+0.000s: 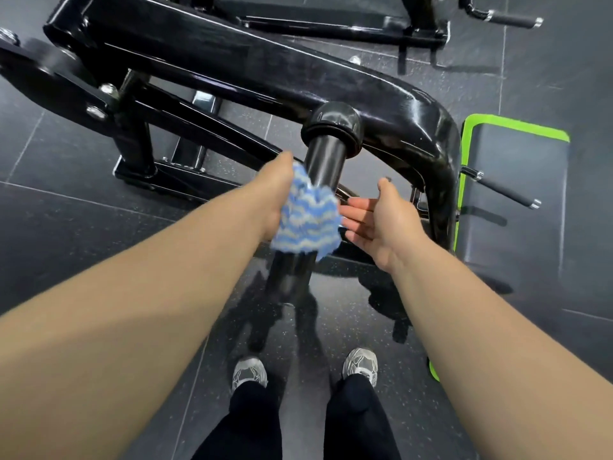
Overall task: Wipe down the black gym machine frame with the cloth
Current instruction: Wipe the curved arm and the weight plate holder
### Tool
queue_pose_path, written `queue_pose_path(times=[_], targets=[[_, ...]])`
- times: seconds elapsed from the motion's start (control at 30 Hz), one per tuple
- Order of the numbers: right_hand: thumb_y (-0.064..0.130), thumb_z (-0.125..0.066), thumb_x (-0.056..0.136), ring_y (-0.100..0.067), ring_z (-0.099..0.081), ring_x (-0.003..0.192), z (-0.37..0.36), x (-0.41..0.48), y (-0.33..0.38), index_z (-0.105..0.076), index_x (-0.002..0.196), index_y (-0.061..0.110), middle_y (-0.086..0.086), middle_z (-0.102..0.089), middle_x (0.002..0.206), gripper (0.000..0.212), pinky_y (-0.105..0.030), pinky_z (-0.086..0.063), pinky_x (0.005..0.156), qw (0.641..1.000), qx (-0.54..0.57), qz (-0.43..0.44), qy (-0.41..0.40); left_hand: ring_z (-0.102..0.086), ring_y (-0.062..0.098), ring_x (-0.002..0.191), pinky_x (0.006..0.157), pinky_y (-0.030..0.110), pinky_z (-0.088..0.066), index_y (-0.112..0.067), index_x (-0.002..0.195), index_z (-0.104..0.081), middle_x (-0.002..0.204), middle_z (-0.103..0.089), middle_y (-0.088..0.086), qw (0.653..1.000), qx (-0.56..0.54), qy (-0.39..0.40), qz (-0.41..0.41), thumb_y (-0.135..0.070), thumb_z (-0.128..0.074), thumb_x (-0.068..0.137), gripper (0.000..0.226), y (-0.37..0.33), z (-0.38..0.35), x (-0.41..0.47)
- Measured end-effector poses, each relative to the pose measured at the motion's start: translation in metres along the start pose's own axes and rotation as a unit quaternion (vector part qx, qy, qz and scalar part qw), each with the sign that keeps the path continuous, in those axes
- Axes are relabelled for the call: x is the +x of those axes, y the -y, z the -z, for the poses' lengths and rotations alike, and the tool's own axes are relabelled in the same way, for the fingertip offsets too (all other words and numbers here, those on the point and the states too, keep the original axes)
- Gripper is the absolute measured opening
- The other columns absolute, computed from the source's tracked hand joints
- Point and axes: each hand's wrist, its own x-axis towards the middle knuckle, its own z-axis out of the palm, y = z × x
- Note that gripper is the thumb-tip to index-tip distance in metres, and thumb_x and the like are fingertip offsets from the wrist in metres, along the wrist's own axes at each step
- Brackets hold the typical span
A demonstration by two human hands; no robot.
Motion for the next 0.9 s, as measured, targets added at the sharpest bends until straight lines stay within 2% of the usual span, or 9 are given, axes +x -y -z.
queue_pose_path(times=[0.07,0.2,0.3,0.4,0.6,0.67,0.8,0.87,0.9], targets=[[0.054,-0.026,0.1,-0.022,-0.066,0.086,0.003,-0.003,-0.006,-0.062,0.092,0.01,-0.006,-0.072,0.083,0.058,-0.034,-0.051,0.08,0.999,0.031,-0.034,0.026,-0.064,0.021,0.077,0.059,0.032,-0.048,-0.008,0.117,-0.059,0.087,-0.067,0.01,0.998,-0.063,0.022,-0.012,-0.053,-0.031,0.099,0.056,-0.01,-0.005,0.005],[0.059,-0.035,0.097,-0.027,-0.067,0.096,0.0,-0.012,-0.018,-0.062,0.107,0.009,-0.011,-0.072,0.096,0.057,-0.042,-0.051,0.092,0.988,0.082,-0.076,0.11,-0.062,0.017,0.054,0.054,0.024,-0.052,-0.014,0.077,-0.055,0.065,-0.061,0.007,0.998,-0.005,0.059,-0.018,-0.049,-0.04,0.099,0.044,0.008,0.009,-0.01],[0.055,-0.048,0.094,-0.028,-0.066,0.104,-0.012,-0.019,-0.022,-0.065,0.105,0.007,-0.012,-0.072,0.104,0.053,-0.047,-0.045,0.103,0.967,0.15,-0.073,0.19,-0.06,0.014,0.059,0.059,0.024,-0.051,-0.018,0.078,-0.059,0.06,-0.063,-0.002,0.995,0.061,0.009,-0.081,-0.041,-0.051,0.097,0.031,0.023,0.03,-0.031],[0.056,-0.047,0.093,-0.028,-0.063,0.113,-0.018,-0.02,-0.025,-0.067,0.114,0.01,-0.012,-0.068,0.119,0.054,-0.047,-0.039,0.108,0.954,0.167,-0.07,0.239,-0.064,0.011,0.062,0.064,0.028,-0.049,-0.017,0.086,-0.062,0.067,-0.069,-0.002,0.989,0.054,0.007,-0.134,-0.034,-0.034,0.104,0.038,0.017,0.047,-0.043],[0.02,-0.05,0.098,-0.02,-0.071,0.089,-0.007,-0.042,-0.057,-0.061,0.117,0.004,-0.011,-0.073,0.105,0.028,-0.032,-0.057,0.073,0.967,0.203,-0.023,0.152,-0.065,0.024,0.08,0.084,0.041,-0.052,-0.005,0.113,-0.064,0.092,-0.072,0.006,0.983,0.11,0.028,-0.146,-0.025,-0.049,0.097,0.029,0.027,0.031,-0.05],[0.023,-0.047,0.099,-0.024,-0.07,0.095,-0.02,-0.043,-0.043,-0.058,0.122,0.003,-0.014,-0.071,0.11,0.032,-0.036,-0.055,0.081,0.967,0.228,0.003,0.112,-0.065,0.024,0.083,0.088,0.045,-0.052,0.004,0.116,-0.061,0.097,-0.067,0.012,0.986,0.081,0.035,-0.143,-0.019,-0.052,0.096,0.032,0.03,0.028,-0.051],[0.029,-0.047,0.101,-0.032,-0.062,0.111,-0.044,-0.024,0.009,-0.051,0.133,0.006,-0.018,-0.061,0.125,0.039,-0.048,-0.046,0.101,0.966,0.253,0.06,0.008,-0.059,0.016,0.114,0.096,0.031,-0.045,-0.011,0.133,-0.053,0.127,-0.062,0.006,0.986,0.021,-0.01,-0.165,-0.023,-0.051,0.098,0.037,0.012,0.041,-0.044],[0.025,-0.041,0.101,-0.041,-0.066,0.088,-0.048,-0.026,0.019,-0.057,0.119,0.0,-0.032,-0.063,0.1,0.034,-0.052,-0.052,0.09,0.978,0.18,0.096,-0.03,-0.058,0.012,0.114,0.097,0.03,-0.043,-0.016,0.131,-0.056,0.125,-0.064,0.002,0.982,0.043,-0.004,-0.185,-0.025,-0.051,0.097,0.035,0.007,0.047,-0.042],[0.023,-0.038,0.1,-0.044,-0.063,0.066,-0.049,-0.034,0.015,-0.056,0.106,-0.004,-0.038,-0.057,0.081,0.033,-0.05,-0.056,0.072,0.984,0.121,0.125,-0.03,-0.059,0.011,0.112,0.098,0.03,-0.044,-0.017,0.127,-0.059,0.122,-0.065,0.001,0.982,0.053,0.0,-0.183,-0.025,-0.052,0.097,0.032,0.008,0.049,-0.044]])
